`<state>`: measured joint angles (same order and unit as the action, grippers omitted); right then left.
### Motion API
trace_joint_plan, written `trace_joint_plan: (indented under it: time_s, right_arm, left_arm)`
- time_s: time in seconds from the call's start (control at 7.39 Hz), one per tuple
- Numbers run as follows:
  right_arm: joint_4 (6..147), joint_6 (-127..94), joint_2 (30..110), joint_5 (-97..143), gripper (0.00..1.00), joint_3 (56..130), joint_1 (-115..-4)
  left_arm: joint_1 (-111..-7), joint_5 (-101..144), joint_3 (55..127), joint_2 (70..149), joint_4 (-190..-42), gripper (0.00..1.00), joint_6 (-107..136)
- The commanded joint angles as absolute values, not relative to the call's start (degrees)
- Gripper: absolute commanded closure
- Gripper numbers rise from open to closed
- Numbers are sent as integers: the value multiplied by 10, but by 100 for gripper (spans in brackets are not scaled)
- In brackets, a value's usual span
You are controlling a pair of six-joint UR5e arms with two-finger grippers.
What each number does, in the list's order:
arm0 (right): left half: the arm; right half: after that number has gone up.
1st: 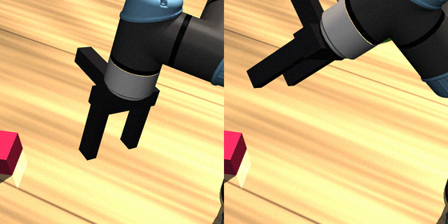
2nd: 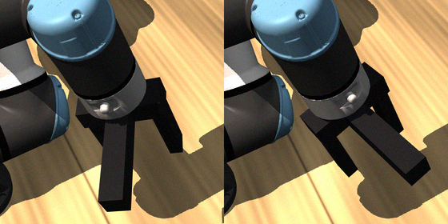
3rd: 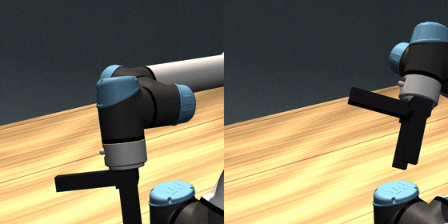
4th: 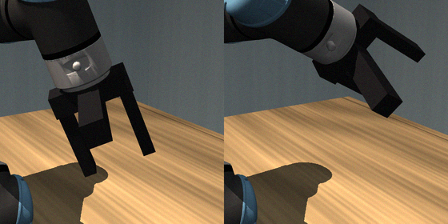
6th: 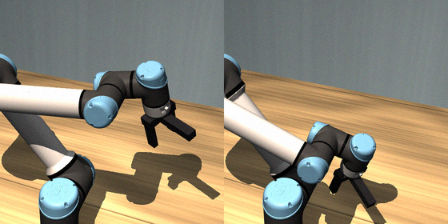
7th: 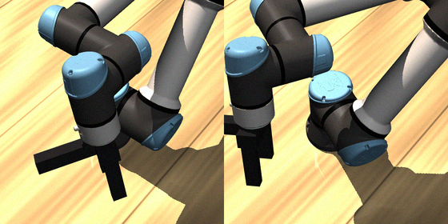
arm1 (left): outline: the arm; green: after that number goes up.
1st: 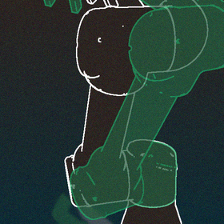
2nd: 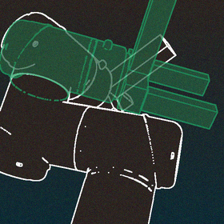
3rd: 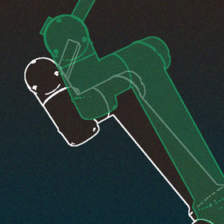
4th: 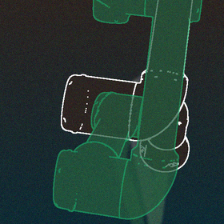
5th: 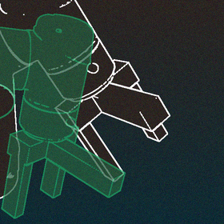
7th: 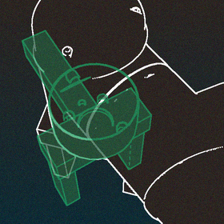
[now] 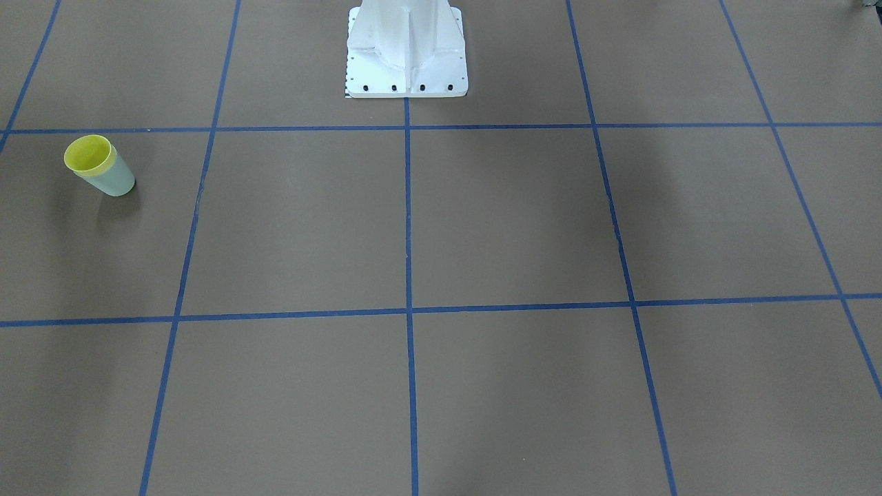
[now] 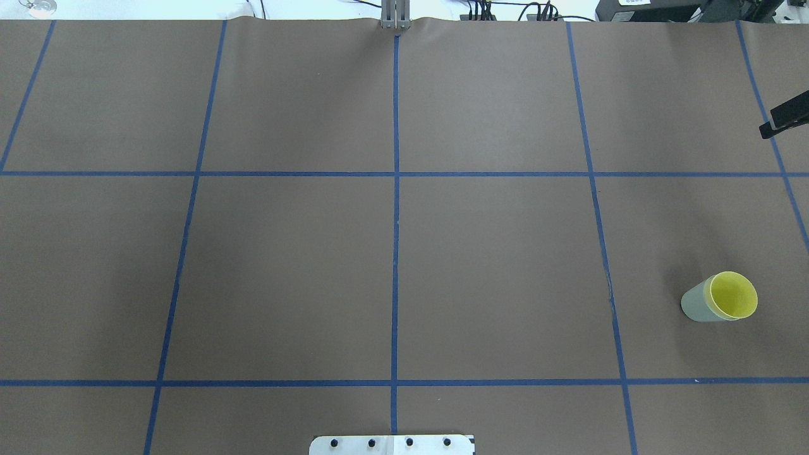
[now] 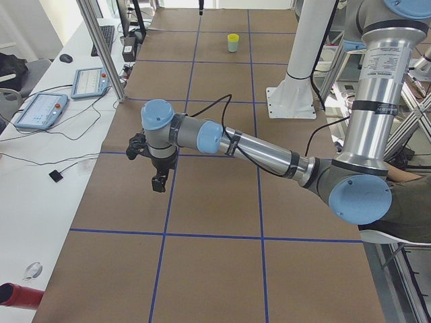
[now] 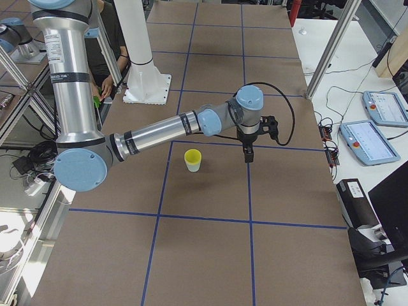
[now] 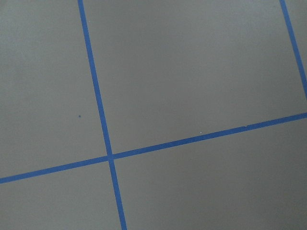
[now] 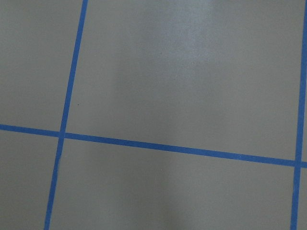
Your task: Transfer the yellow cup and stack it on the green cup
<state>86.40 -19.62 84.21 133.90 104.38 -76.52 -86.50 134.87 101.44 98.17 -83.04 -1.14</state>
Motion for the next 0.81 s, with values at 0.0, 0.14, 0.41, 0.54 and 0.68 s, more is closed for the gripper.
trace_joint_plan:
  time_s: [0.0, 0.14, 0.41, 0.54, 0.68]
  right_arm:
    - [854, -197, 842, 1339, 0, 1041, -765]
    - [853, -197, 842, 1339, 0, 1040, -765]
    - [853, -196, 843, 1338, 0, 1038, -765]
    - [853, -197, 843, 1339, 0, 1039, -765]
    - [853, -199, 843, 1339, 0, 1039, -765]
  left_arm:
    - [-865, 1350, 1021, 982, -827, 0, -11]
    - [-865, 1350, 1021, 982, -827, 0, -11]
    - [-865, 1349, 1034, 983, -826, 0, -11]
    - [-865, 1349, 1034, 982, -827, 0, -11]
    - [-865, 1349, 1033, 982, -827, 0, -11]
